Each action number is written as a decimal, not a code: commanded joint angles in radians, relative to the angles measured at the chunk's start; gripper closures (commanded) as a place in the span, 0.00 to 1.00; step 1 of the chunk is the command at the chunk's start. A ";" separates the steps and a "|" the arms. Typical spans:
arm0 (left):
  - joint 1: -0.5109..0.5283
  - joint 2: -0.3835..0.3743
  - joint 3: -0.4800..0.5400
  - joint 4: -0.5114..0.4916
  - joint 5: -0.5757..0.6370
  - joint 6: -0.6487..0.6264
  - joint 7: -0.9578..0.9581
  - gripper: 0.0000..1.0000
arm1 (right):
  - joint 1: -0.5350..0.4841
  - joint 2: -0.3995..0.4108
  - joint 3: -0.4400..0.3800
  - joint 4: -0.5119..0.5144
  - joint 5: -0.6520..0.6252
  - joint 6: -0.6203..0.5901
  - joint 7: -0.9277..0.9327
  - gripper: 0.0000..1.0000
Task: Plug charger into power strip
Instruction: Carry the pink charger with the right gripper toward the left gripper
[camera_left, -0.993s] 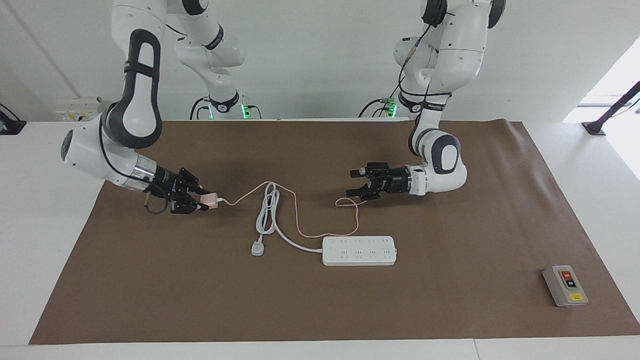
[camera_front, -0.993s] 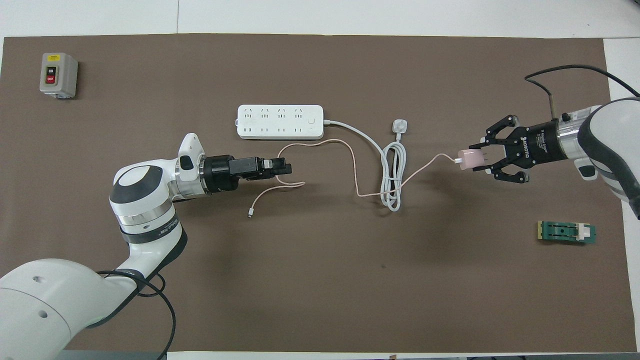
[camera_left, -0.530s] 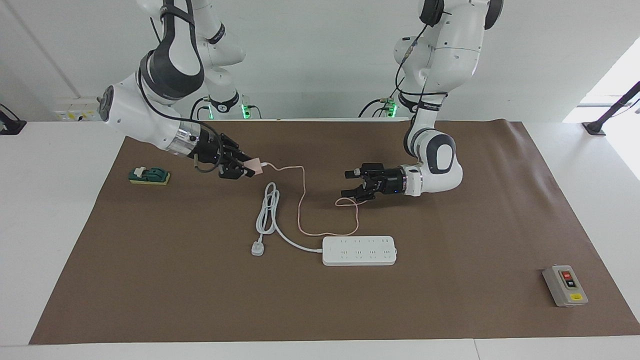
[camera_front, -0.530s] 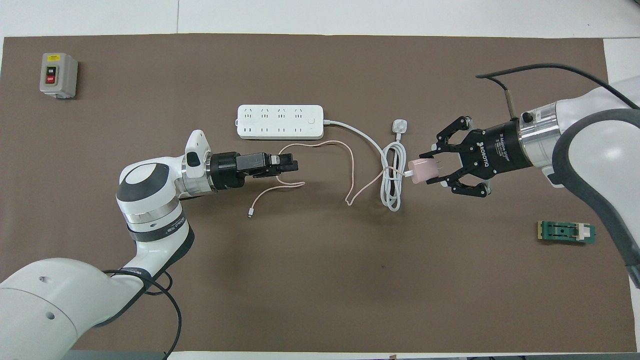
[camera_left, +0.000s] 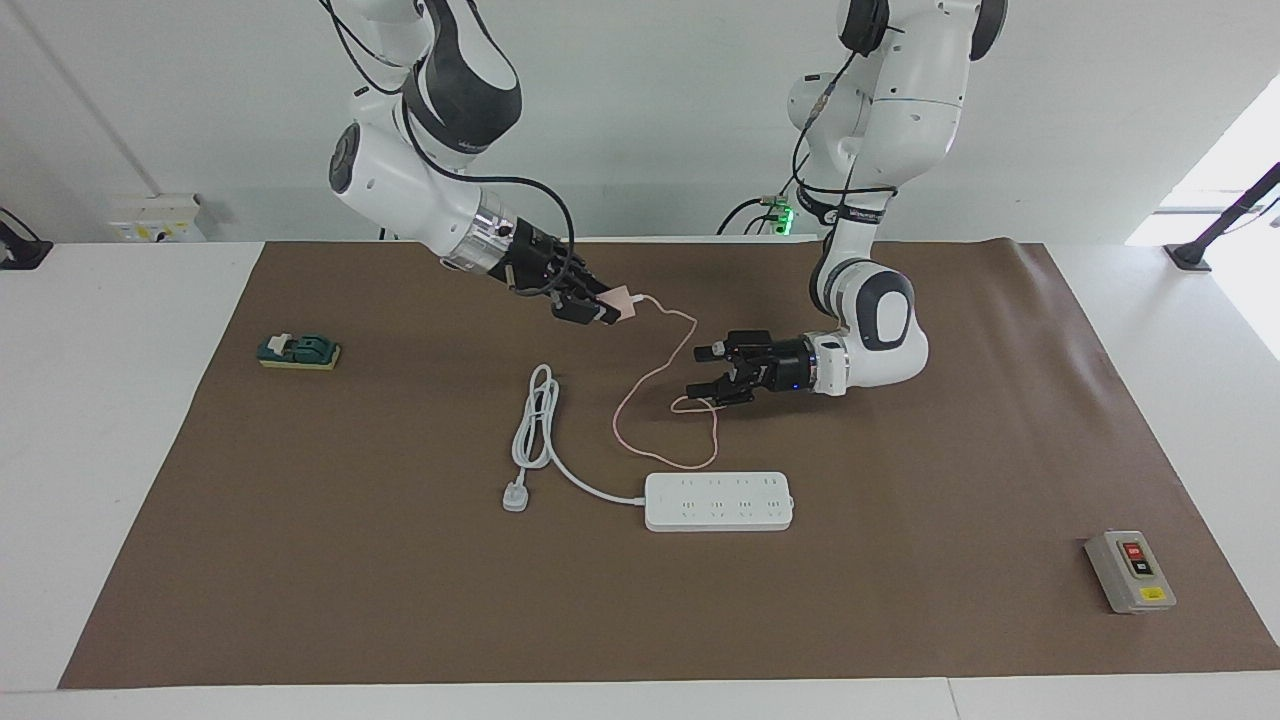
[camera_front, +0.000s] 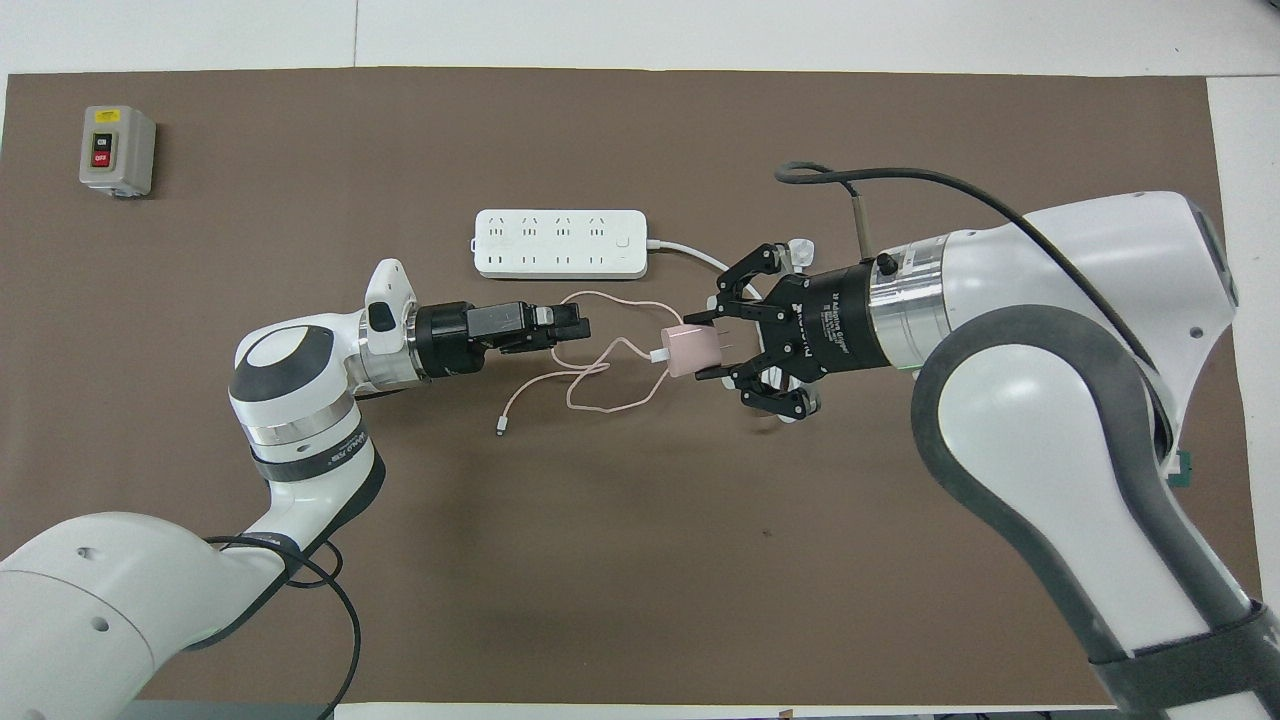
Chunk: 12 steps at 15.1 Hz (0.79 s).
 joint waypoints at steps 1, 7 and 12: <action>0.014 0.008 0.004 0.006 -0.011 -0.001 -0.007 0.00 | 0.054 -0.015 -0.004 -0.040 0.034 0.093 0.034 1.00; 0.057 -0.072 0.011 -0.025 0.019 0.003 -0.020 0.00 | 0.137 -0.010 -0.004 -0.112 0.044 0.248 0.083 1.00; 0.085 -0.130 0.011 -0.059 0.032 -0.001 -0.032 0.00 | 0.166 -0.006 -0.006 -0.190 0.041 0.327 0.074 1.00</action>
